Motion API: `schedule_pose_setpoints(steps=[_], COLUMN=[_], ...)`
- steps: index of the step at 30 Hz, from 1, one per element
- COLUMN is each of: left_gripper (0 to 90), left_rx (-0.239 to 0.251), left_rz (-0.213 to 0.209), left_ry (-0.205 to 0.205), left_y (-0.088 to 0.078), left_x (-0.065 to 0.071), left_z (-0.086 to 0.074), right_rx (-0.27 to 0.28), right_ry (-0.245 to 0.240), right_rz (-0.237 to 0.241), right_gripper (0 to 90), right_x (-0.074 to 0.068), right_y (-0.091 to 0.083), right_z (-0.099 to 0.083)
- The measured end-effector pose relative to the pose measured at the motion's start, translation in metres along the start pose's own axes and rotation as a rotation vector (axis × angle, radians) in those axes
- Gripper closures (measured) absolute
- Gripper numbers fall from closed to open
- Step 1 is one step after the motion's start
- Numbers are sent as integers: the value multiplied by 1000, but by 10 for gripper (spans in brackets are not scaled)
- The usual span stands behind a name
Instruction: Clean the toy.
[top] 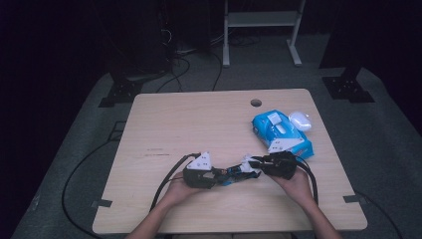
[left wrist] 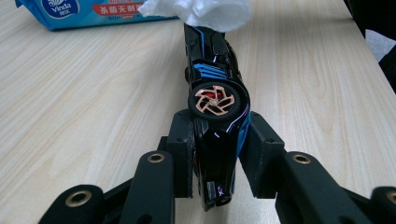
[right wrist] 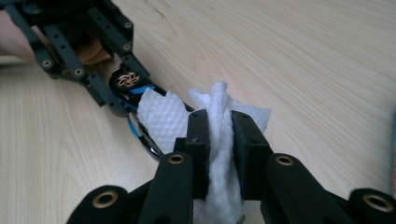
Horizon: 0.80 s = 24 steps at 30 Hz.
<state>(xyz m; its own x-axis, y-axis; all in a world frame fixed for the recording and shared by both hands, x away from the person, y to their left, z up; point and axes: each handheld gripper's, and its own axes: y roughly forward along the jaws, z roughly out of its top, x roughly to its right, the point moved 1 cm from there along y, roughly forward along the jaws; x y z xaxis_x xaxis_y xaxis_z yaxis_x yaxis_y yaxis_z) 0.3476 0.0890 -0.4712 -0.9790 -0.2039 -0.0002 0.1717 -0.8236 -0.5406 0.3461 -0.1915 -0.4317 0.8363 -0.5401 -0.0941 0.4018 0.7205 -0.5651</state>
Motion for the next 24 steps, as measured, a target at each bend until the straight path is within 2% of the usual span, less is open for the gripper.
schedule_pose_setpoints(steps=[3,6,10,13,15,18,20,21,22,23,24], left_gripper=[670,670,670,670,671,672,672,673,673,673,672], left_rx=[2,6,2,-4,-5,-11,-16,-16,-14,-10,-10], left_rz=[6,4,8,7,5,4,7,7,8,6,6], left_ry=[0,-5,8,7,2,10,18,18,14,10,10], left_y=[2,2,2,2,1,0,0,0,0,0,0], left_x=[1,0,1,1,1,1,1,1,1,1,1], left_z=[1,1,1,2,1,1,2,2,2,1,2], right_rx=[-10,-12,-19,-18,-32,-37,-31,-31,-36,-45,-42], right_ry=[24,-1,-79,-119,-150,-158,-133,-133,-126,-119,-106], right_rz=[-24,-24,24,43,40,21,-5,-5,-33,-107,-109], right_gripper=[792,797,798,797,797,797,798,798,798,798,798], right_x=[2,-7,-37,-54,-60,-54,-43,-43,-37,-24,-21], right_y=[1,12,39,54,58,53,42,42,36,23,20], right_z=[4,12,27,37,41,37,31,31,28,20,19])
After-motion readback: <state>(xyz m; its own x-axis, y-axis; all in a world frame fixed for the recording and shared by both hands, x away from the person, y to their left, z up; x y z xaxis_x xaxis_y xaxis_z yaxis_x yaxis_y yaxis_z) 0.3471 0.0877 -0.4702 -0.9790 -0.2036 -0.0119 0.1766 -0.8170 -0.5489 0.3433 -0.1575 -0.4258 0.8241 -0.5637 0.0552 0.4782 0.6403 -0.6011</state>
